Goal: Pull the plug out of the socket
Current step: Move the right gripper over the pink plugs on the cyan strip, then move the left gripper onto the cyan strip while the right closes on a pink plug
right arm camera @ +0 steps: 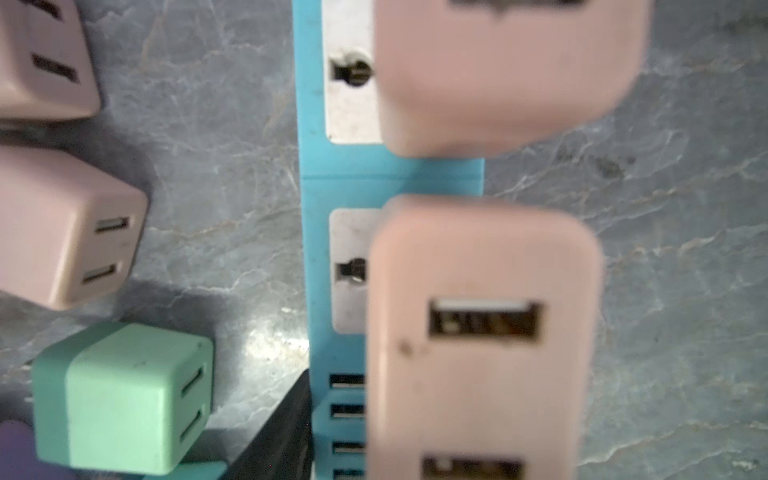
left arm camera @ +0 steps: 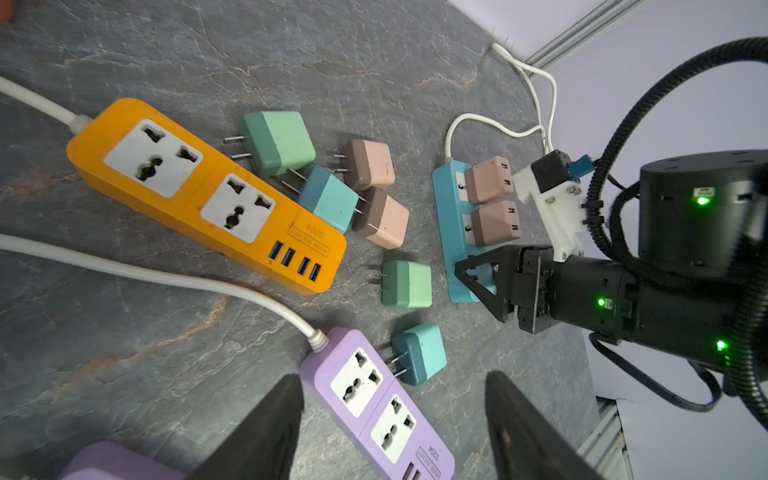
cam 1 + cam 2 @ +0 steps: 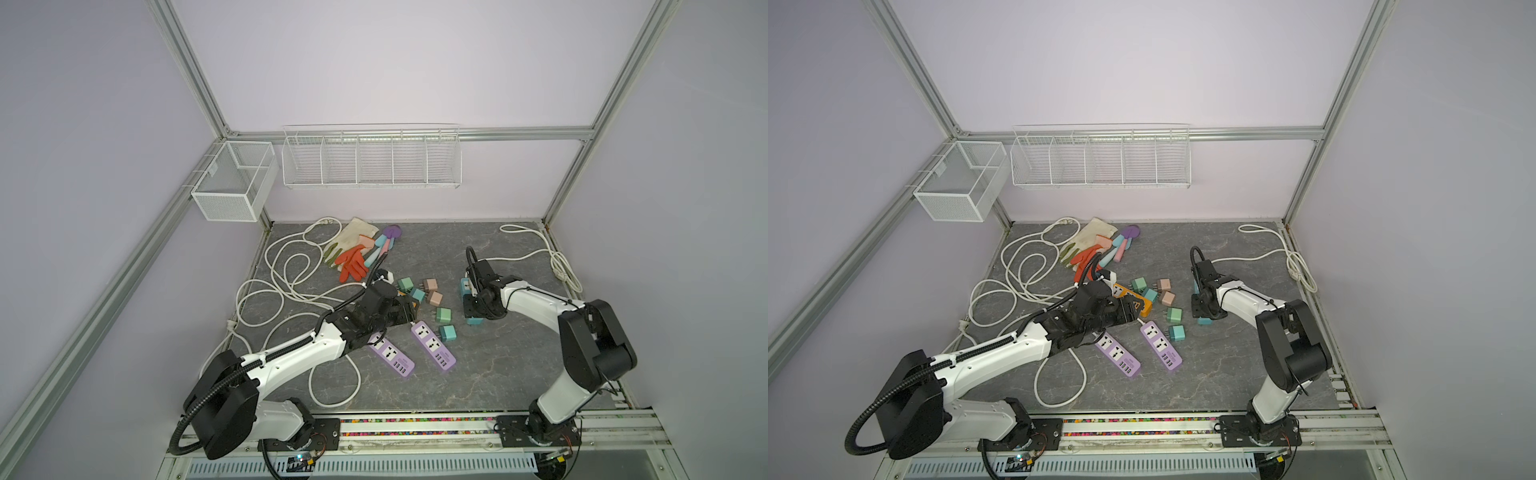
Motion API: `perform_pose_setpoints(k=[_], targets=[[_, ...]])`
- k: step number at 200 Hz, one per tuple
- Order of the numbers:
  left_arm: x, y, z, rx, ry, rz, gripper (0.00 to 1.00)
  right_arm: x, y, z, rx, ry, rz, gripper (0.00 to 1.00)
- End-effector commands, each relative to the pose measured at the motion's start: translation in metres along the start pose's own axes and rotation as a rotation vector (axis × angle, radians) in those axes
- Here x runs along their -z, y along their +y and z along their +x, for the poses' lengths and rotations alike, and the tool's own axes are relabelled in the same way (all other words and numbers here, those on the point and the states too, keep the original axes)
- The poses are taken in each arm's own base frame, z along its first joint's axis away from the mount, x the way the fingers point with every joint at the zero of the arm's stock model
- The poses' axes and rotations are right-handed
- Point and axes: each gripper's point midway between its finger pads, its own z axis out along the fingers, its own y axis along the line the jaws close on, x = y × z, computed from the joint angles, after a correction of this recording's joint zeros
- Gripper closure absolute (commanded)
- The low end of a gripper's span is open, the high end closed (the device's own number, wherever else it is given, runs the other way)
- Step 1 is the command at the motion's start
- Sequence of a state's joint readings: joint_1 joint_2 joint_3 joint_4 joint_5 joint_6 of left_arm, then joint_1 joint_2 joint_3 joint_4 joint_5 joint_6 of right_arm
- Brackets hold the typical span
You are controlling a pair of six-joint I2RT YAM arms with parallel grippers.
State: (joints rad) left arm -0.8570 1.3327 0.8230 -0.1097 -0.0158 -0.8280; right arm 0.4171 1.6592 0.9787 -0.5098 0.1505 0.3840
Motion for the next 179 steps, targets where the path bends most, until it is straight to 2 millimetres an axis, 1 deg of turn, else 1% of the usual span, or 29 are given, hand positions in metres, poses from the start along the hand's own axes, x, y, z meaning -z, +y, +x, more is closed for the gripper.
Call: perform_pose_setpoints(k=[1,12,20,22,25,41,53,67,92,110,133,150,179], targets=[[0.000,-0.011,-0.006,-0.003,0.004,0.036,0.30,0.005,0.003,0.033,-0.032,0.067,-0.003,0.55],[0.000,-0.011,-0.004,-0.001,0.007,0.038,0.30,0.006,0.004,0.042,-0.033,0.071,0.002,0.55],[-0.001,-0.011,-0.004,-0.001,0.009,0.041,0.29,0.010,0.007,0.043,-0.039,0.063,-0.005,0.55],[-0.001,-0.010,-0.004,-0.001,0.009,0.040,0.29,0.008,0.004,0.052,-0.036,0.080,0.002,0.55],[-0.001,-0.010,-0.004,-0.001,0.009,0.041,0.29,0.008,0.004,0.057,-0.034,0.088,0.002,0.55],[-0.001,-0.010,-0.002,0.003,0.011,0.042,0.29,0.012,0.004,0.069,-0.027,0.081,0.017,0.55],[-0.001,-0.009,-0.001,0.009,0.014,0.043,0.29,0.016,0.000,0.079,-0.029,0.081,0.038,0.55],[-0.001,-0.010,0.001,0.014,0.015,0.050,0.29,0.020,-0.002,0.086,-0.034,0.074,0.047,0.55],[-0.003,-0.012,0.004,0.018,0.018,0.066,0.29,0.024,-0.002,0.092,-0.038,0.048,0.038,0.54],[-0.003,-0.017,0.004,0.017,0.016,0.075,0.29,0.024,-0.001,0.094,-0.038,0.050,0.037,0.53],[-0.006,-0.026,0.006,0.011,0.020,0.090,0.29,0.030,0.000,0.090,-0.031,0.025,0.033,0.43],[-0.010,-0.033,0.008,0.012,0.026,0.098,0.29,0.039,-0.001,0.085,-0.026,-0.001,0.033,0.36],[-0.020,-0.047,0.016,0.019,0.042,0.122,0.29,0.059,0.004,0.074,-0.010,-0.045,-0.004,0.26]])
